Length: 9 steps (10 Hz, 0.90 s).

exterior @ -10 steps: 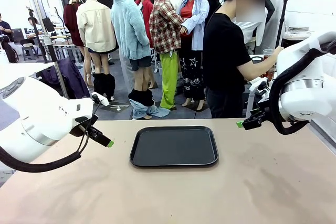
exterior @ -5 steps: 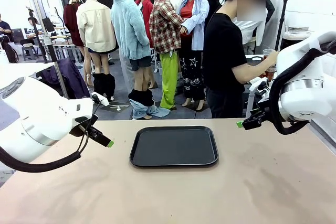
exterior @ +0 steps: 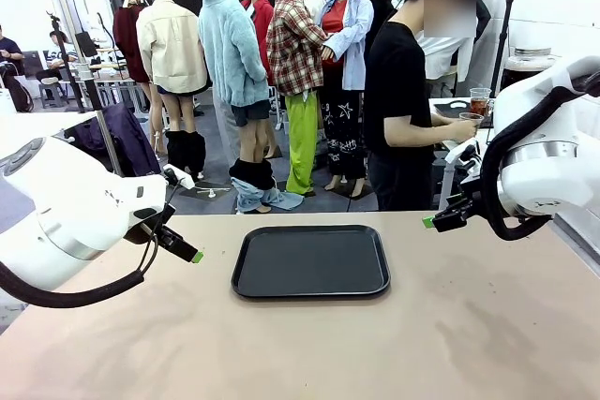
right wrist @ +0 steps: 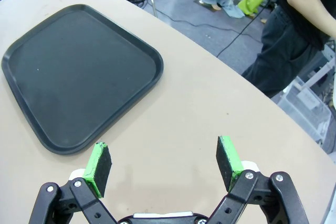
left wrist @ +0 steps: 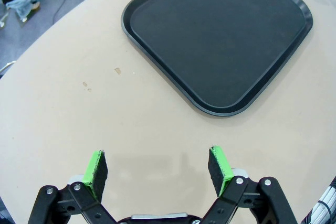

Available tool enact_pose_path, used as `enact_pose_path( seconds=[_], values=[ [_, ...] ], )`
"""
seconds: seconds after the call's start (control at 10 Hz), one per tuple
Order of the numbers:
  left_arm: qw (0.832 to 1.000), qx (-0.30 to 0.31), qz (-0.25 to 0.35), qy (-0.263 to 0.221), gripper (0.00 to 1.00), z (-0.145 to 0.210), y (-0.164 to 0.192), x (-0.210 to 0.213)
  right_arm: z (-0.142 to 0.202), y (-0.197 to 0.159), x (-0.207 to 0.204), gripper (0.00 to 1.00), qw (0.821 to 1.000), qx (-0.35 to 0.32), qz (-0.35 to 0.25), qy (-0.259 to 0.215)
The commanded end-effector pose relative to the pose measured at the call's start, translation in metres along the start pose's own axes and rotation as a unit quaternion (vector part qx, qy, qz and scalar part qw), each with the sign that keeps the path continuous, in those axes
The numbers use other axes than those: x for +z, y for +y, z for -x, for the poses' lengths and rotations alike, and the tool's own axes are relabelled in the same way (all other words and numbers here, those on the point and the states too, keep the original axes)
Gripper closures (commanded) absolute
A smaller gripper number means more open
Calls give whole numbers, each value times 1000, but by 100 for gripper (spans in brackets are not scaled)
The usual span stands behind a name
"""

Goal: Pour the drink into the iced cup.
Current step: Open the gripper to release the iced cup you were holding.

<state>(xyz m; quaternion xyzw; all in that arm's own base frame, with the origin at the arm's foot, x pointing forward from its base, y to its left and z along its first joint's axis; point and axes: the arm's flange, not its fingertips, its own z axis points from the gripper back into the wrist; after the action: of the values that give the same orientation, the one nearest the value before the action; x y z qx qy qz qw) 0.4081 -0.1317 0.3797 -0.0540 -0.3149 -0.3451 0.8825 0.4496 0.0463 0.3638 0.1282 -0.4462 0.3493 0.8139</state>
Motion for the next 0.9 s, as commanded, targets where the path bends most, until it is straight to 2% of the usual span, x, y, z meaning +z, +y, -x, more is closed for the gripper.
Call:
enact_pose_path(
  seconds=[0.0, 0.8],
  values=[
    [1000, -4, -5, -2, 0, 0, 0, 1, -3, -2, -1, 0, 1000, 0, 2, -2],
    [1000, -4, -5, -2, 0, 0, 0, 1, -3, -2, -1, 0, 1000, 0, 2, -2]
  ],
)
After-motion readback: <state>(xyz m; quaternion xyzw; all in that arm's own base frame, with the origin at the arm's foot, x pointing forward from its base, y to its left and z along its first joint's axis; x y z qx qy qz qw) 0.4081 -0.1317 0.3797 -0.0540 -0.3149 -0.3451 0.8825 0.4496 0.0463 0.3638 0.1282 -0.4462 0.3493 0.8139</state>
